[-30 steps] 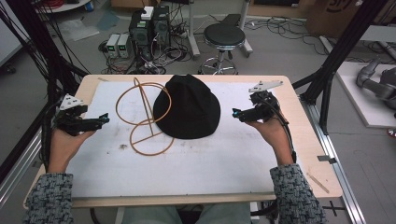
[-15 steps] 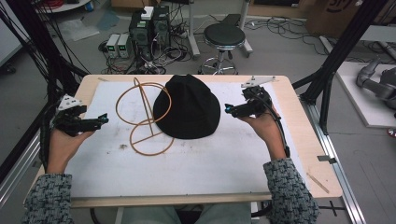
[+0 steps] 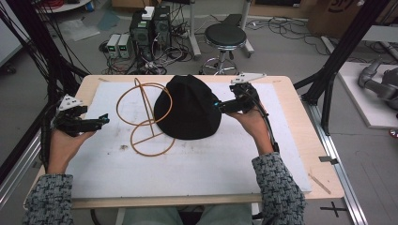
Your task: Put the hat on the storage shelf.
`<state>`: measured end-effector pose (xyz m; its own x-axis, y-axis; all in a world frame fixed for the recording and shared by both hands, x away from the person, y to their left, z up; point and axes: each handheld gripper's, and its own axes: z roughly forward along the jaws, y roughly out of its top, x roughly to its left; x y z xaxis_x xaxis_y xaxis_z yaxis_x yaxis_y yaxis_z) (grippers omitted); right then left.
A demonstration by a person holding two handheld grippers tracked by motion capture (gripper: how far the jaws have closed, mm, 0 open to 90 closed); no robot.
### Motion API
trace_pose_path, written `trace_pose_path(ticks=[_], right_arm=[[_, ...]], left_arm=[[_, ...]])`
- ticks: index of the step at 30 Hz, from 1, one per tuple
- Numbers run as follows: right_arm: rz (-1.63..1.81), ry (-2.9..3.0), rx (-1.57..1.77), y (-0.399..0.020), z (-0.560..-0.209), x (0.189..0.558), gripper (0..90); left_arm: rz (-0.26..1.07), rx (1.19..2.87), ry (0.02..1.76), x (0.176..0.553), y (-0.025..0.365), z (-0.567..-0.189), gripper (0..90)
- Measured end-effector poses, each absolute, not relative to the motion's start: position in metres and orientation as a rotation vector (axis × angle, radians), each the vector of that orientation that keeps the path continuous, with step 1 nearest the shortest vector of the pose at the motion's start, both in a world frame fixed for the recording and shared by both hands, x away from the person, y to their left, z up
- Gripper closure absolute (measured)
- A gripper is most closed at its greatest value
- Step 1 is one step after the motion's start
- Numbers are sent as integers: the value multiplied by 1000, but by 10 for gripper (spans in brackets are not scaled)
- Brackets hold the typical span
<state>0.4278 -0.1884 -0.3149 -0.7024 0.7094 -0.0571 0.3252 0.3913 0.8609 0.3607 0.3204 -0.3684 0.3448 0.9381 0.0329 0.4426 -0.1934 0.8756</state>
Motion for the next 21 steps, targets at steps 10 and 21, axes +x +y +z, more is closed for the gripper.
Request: trace_pose_path(ticks=[10, 21], right_arm=[[1283, 2216, 881, -179, -318, 433, 119], [1357, 2188, 846, -168, -318, 443, 118]], left_arm=[[766, 1798, 1219, 362, 319, -368, 147], [767, 1795, 1217, 361, 320, -367, 147]])
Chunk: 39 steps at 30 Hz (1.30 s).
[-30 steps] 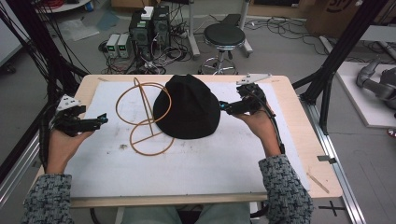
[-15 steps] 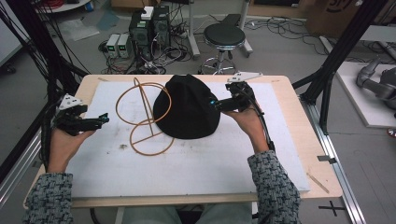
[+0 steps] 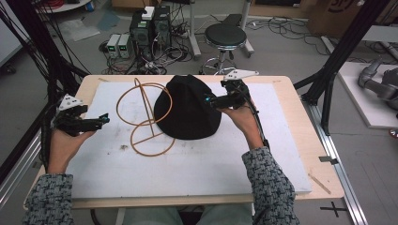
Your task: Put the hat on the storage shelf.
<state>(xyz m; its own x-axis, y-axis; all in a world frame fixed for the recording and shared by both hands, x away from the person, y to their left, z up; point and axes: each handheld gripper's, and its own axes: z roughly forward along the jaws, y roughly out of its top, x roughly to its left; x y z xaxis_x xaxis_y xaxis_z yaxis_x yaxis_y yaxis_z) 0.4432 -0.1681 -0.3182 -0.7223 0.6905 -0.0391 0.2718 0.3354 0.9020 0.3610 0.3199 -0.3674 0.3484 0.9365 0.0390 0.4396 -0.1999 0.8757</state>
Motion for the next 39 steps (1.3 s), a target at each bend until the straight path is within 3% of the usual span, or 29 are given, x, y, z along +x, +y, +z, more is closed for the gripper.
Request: trace_pose_path(ticks=[32, 39], right_arm=[[1559, 2224, 690, -157, -275, 496, 118], [1594, 2244, 657, -140, -287, 505, 118]], left_arm=[[764, 1794, 1226, 359, 321, -368, 147], [759, 1792, 1227, 359, 321, -368, 147]])
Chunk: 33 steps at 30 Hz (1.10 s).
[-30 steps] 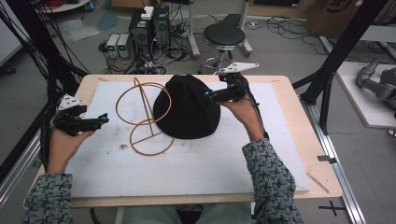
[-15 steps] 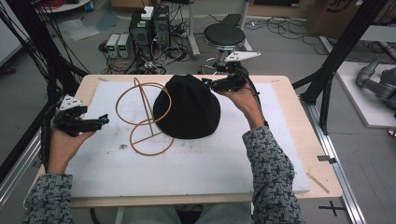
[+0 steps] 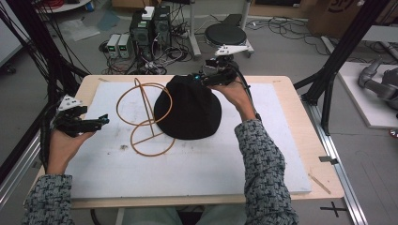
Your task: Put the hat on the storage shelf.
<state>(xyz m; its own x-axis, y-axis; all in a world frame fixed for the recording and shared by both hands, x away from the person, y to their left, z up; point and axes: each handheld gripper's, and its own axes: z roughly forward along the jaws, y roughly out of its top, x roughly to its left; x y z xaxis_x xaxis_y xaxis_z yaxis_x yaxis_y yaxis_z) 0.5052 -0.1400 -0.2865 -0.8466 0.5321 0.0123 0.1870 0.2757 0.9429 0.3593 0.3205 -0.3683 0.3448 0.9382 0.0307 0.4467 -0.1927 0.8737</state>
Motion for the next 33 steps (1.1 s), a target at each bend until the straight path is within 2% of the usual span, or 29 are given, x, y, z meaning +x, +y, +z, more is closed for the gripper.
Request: trace_pose_path(ticks=[17, 24, 33], right_arm=[[1581, 2326, 662, -109, -315, 517, 121], [1579, 2364, 668, -103, -323, 520, 154], [1533, 2420, 651, -95, -334, 523, 253]], left_arm=[[754, 1802, 1225, 359, 322, -369, 147], [755, 1797, 1228, 359, 323, -369, 146], [755, 1797, 1228, 358, 323, -369, 147]])
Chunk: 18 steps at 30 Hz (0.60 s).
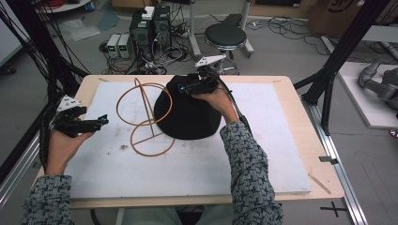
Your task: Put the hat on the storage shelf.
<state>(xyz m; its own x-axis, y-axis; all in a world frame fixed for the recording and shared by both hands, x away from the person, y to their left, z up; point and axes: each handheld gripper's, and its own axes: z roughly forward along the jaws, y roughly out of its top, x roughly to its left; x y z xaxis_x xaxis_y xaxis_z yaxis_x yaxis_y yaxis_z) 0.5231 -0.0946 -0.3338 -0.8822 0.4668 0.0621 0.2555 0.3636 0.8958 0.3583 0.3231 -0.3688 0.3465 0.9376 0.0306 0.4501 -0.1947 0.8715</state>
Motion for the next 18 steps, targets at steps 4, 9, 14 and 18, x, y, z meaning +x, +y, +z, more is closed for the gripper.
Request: trace_pose_path(ticks=[4, 9, 14, 18], right_arm=[[1544, 2437, 671, -94, -337, 525, 308], [1550, 2459, 684, -94, -339, 526, 392], [1543, 2476, 666, -94, -339, 526, 475], [1531, 2484, 663, -93, -339, 524, 547]], left_arm=[[755, 1796, 1229, 358, 323, -369, 147], [755, 1795, 1227, 358, 323, -369, 147], [755, 1795, 1226, 359, 323, -369, 147], [756, 1796, 1227, 359, 323, -368, 147]])
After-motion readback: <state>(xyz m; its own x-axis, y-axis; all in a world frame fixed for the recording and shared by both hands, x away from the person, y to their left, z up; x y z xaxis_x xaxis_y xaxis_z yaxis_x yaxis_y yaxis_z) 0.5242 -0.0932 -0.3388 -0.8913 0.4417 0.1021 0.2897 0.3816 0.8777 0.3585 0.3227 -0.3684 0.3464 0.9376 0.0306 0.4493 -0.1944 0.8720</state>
